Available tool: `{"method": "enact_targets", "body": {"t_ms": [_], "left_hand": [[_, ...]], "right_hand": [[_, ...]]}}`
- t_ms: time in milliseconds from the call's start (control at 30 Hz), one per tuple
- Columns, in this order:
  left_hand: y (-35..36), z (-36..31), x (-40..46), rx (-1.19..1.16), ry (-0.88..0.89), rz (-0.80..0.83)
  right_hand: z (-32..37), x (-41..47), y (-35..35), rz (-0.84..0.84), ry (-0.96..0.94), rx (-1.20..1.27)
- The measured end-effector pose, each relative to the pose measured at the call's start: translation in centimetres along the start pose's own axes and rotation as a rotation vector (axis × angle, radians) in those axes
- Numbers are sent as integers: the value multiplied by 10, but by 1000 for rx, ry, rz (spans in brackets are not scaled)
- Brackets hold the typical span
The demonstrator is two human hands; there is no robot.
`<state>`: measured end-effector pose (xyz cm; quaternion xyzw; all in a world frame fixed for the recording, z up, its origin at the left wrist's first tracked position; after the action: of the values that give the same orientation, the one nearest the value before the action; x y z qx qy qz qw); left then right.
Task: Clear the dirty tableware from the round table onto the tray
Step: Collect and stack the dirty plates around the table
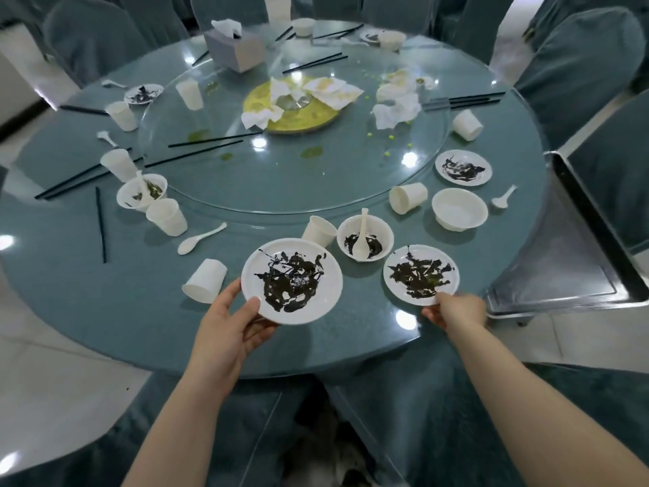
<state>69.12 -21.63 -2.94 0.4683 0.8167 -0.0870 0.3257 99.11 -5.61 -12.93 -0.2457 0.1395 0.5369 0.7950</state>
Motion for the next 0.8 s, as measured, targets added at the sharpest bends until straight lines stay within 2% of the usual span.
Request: {"method": "enact_targets", "body": {"t_ms": [200,400,567,667,733,800], "left_hand": [[2,13,-15,-24,-10,52],[37,16,-36,54,26,207],[78,24,-74,110,35,385],[104,31,-98,162,37,499],[119,37,-113,203,37,540],[134,47,-127,256,44,556]], "right_hand": [[4,-66,-39,82,-167,116],[30,-138,-82,176,-343,164],[40,-182,-123,167,-398,142],[42,-193,-152,72,-461,146],[41,-196,-172,19,-482,134],[39,-196,-193,41,-453,179]]}}
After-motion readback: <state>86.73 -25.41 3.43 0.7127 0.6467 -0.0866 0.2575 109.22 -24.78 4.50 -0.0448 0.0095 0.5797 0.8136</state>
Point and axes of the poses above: each hand's wrist, its own x-axis towards the middle knuckle, its own y-axis out of the palm, z = x × y, the point moved 1 cm from there along x, towards the middle knuckle, and after that the axes turned 12 degrees about -y, right-handed, at the moved point
